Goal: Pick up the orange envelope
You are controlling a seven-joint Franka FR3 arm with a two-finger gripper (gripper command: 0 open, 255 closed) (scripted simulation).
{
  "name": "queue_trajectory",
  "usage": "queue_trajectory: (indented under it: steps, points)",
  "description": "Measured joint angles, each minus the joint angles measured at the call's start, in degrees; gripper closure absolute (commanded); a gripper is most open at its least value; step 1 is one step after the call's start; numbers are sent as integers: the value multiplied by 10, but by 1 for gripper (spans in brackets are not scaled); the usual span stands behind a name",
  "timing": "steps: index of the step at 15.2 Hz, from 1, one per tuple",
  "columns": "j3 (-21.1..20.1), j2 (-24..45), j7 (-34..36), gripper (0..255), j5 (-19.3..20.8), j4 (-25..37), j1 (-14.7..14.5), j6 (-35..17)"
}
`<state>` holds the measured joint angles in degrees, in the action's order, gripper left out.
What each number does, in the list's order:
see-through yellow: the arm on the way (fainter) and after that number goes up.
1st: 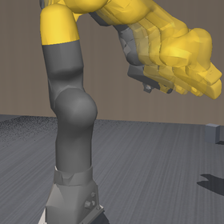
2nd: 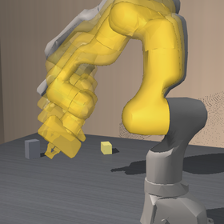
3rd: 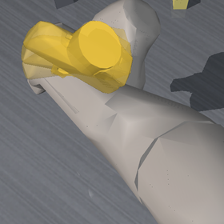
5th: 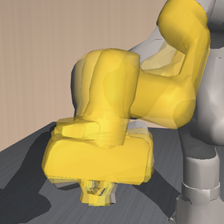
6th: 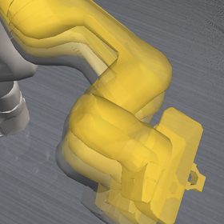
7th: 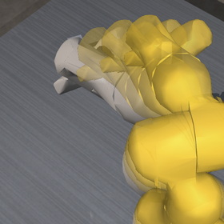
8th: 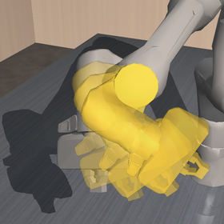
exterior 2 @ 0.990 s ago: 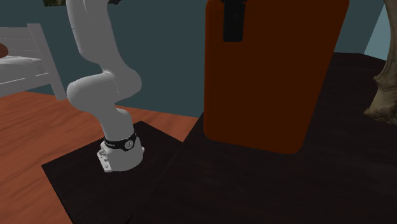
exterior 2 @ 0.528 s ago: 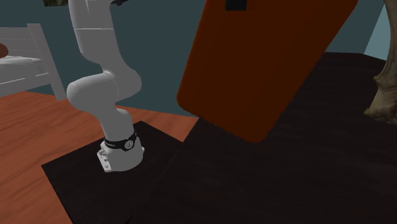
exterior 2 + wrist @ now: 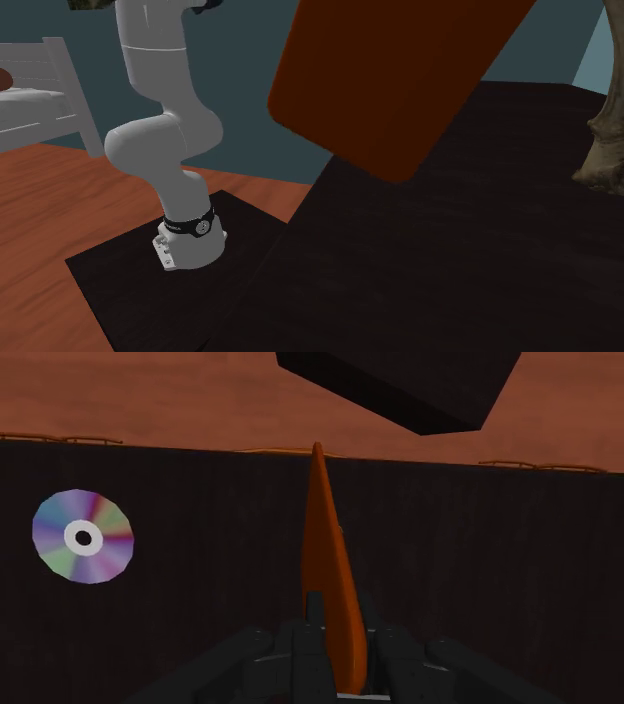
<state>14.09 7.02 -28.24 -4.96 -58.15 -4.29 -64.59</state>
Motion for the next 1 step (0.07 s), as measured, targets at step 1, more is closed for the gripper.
queue_trajectory:
  steps: [1]
  points:
    - [1, 4, -1, 255, -1, 10, 1, 7]
